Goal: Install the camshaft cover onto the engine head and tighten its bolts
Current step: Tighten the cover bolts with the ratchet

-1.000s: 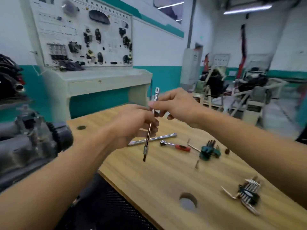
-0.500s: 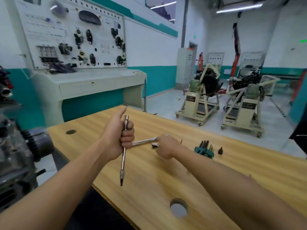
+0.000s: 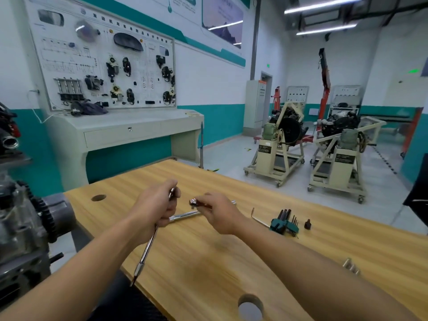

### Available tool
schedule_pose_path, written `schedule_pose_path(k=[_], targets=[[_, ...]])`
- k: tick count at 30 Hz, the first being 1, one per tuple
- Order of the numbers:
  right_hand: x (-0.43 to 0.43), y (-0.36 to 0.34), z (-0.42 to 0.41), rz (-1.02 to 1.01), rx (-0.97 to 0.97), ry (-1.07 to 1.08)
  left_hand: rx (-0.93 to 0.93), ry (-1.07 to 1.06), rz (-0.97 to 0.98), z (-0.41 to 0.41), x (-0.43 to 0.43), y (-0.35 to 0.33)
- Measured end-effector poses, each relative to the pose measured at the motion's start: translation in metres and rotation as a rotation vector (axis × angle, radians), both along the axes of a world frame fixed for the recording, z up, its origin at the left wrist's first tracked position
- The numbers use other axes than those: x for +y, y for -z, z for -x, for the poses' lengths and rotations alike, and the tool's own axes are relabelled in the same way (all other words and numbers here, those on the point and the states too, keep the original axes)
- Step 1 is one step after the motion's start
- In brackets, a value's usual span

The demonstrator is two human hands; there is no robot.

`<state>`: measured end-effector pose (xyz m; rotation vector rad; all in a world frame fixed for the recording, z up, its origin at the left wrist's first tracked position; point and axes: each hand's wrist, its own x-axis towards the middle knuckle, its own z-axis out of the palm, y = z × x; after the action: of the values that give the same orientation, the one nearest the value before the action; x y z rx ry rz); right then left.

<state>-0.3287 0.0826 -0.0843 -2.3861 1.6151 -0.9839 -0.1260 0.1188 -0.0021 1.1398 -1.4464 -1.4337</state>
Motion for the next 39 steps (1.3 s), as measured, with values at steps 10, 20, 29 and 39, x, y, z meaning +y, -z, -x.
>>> schedule_pose_path(k=[10,20,29,39], targets=[[0.053,-0.141,-0.075,0.288,-0.316,-0.308,0.121,-0.14,0.187,-0.028,0.021,-0.052],[0.077,-0.213,-0.164,0.24,-0.335,-0.58,-0.071,-0.266,0.314,-0.12,0.066,-0.12],[0.058,-0.265,-0.271,0.561,-0.139,-0.818,-0.07,-0.213,0.184,-0.232,0.086,-0.183],[-0.019,-0.247,-0.317,0.459,-0.2,-0.667,0.058,-0.415,0.313,-0.289,0.03,-0.176]])
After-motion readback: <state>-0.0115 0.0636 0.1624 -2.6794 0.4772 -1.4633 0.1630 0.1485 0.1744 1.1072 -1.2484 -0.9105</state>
